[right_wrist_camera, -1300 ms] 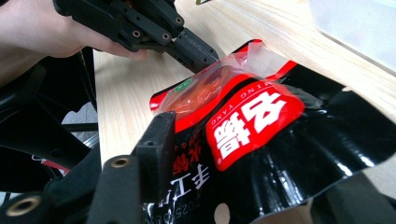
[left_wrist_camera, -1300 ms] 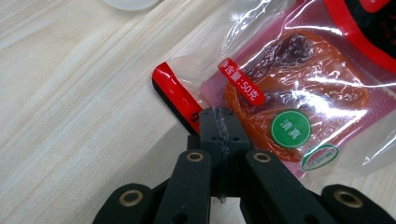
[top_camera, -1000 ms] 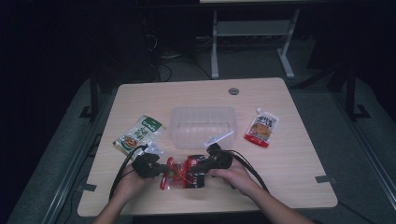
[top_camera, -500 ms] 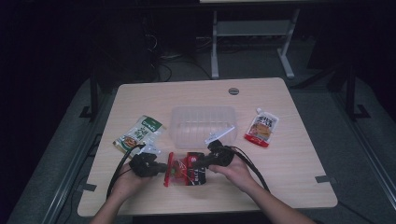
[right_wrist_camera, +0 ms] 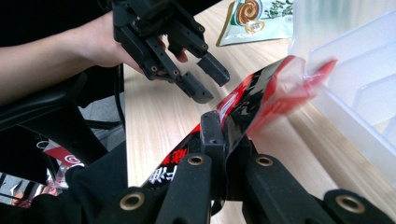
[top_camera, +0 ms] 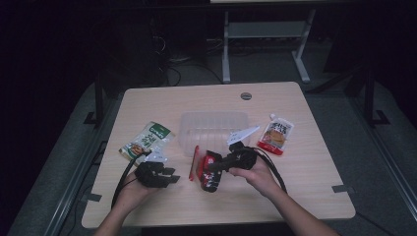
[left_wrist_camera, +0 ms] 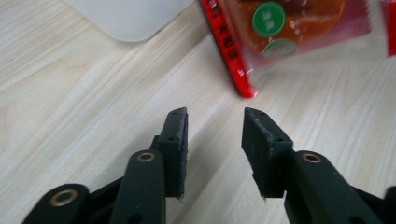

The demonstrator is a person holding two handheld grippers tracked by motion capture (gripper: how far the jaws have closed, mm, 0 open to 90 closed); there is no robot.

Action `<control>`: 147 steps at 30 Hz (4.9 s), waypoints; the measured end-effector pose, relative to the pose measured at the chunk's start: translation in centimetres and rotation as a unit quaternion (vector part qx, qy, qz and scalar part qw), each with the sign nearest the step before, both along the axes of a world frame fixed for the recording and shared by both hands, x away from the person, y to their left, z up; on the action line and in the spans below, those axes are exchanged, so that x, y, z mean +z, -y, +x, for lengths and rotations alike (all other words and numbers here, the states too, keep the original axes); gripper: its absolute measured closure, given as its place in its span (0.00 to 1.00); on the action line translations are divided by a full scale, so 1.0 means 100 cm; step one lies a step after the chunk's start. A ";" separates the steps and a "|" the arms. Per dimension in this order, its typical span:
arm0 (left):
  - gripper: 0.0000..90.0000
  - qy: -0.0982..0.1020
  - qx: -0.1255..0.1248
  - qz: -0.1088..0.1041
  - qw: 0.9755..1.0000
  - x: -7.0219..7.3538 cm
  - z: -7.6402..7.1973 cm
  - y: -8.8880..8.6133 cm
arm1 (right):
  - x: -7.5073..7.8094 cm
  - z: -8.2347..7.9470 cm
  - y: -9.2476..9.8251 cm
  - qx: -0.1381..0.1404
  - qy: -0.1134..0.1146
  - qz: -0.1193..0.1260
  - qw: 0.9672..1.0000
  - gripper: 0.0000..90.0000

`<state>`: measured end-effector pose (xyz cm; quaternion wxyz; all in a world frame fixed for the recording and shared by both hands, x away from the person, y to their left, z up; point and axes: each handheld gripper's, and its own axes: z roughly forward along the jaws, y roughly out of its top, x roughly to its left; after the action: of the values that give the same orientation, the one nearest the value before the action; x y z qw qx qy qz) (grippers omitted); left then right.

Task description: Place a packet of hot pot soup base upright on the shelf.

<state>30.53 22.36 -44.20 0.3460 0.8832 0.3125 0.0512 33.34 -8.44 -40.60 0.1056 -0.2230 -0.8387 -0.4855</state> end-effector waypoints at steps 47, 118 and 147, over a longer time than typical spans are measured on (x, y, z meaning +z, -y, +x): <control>0.45 -0.005 -0.020 -0.014 1.000 -0.003 -0.006 0.012 | 0.069 0.042 0.079 -0.091 0.091 0.012 0.992 1.00; 0.44 -0.014 -0.045 0.000 0.999 -0.007 -0.006 0.017 | 0.018 0.087 0.050 -0.127 0.038 -0.036 0.990 0.94; 0.46 -0.013 -0.042 -0.008 0.999 -0.005 -0.007 0.019 | 0.019 0.016 0.092 -0.121 0.051 -0.054 0.990 1.00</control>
<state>29.79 20.48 -44.74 0.3505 0.8936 0.2796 0.0228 34.90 -17.68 -38.66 -0.0087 -0.3034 -0.8349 -0.4592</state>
